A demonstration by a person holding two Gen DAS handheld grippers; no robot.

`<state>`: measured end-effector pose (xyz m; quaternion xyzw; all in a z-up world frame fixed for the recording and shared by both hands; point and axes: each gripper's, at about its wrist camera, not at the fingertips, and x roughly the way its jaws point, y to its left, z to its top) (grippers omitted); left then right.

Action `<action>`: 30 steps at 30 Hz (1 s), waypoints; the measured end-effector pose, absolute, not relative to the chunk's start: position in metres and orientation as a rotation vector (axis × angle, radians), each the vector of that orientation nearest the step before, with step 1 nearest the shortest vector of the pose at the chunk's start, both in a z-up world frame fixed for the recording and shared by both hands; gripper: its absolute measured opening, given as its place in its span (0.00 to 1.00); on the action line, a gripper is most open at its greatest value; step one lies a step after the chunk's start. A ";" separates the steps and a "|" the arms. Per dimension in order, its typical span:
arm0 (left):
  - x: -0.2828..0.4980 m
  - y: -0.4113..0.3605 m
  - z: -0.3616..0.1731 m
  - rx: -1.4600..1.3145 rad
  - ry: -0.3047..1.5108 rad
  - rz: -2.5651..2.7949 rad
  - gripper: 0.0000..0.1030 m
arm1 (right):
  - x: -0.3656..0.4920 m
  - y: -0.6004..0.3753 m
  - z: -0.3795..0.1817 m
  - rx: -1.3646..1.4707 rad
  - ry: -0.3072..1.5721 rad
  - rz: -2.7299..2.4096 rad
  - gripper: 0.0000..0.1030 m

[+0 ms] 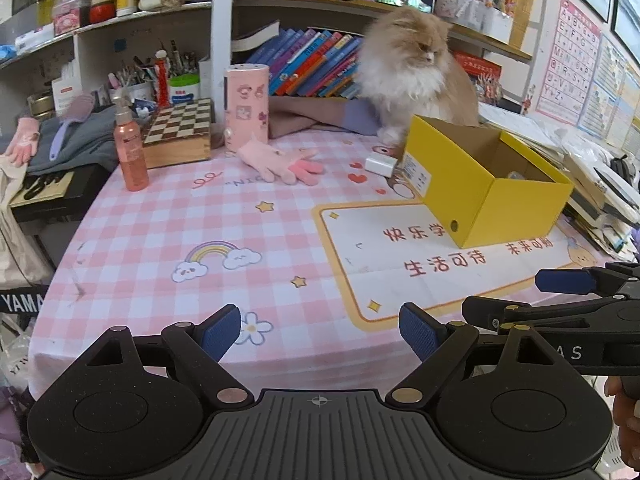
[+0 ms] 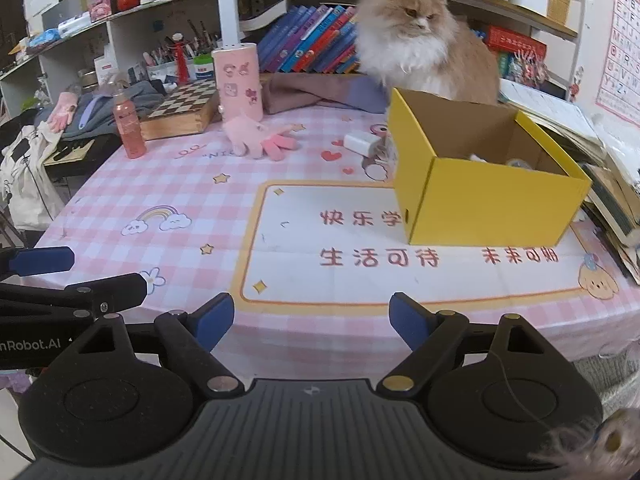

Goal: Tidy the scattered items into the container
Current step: 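Withdraw both open tools from the yellow box, then move the right tool to the white block while the left approaches the pink glove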

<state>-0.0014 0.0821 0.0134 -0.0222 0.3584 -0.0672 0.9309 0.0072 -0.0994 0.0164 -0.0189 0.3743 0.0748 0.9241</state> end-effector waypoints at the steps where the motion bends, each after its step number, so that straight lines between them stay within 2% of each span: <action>1: 0.000 0.084 0.013 -0.047 0.732 -0.132 0.86 | 0.009 -0.098 0.016 -0.040 0.767 0.159 0.82; 17: 0.061 0.092 0.007 -0.047 0.756 -0.101 0.86 | 0.075 -0.085 0.009 -0.055 0.782 0.205 0.75; 30: 0.135 0.095 -0.006 -0.059 0.799 -0.076 0.86 | 0.154 -0.083 0.001 -0.079 0.807 0.210 0.74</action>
